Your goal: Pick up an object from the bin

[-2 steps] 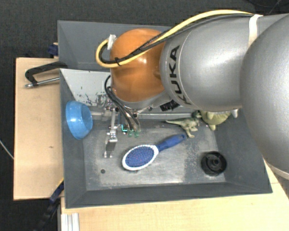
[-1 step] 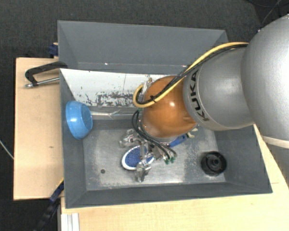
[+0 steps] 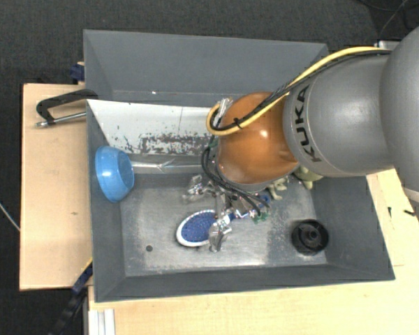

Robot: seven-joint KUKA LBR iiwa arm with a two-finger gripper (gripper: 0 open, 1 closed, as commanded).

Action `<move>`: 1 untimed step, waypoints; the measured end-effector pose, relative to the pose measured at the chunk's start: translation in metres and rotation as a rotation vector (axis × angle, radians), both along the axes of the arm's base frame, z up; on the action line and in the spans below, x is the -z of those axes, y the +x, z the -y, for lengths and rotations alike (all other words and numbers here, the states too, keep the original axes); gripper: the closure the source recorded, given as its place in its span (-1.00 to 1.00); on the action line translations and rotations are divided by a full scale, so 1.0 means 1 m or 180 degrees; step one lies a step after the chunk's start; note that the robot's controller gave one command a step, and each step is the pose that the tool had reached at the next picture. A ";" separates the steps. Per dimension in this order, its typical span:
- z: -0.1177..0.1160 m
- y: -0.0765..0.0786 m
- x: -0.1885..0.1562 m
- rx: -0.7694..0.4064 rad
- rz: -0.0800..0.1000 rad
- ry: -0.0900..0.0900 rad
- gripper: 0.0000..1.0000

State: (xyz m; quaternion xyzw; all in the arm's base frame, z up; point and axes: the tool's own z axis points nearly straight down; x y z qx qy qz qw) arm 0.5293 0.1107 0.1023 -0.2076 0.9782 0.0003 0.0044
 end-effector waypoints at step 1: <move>0.002 -0.011 -0.006 0.0296 -0.0025 -0.0002 -1.00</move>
Offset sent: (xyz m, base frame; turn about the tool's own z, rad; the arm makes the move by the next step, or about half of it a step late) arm -0.0118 -0.0032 0.0046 0.0930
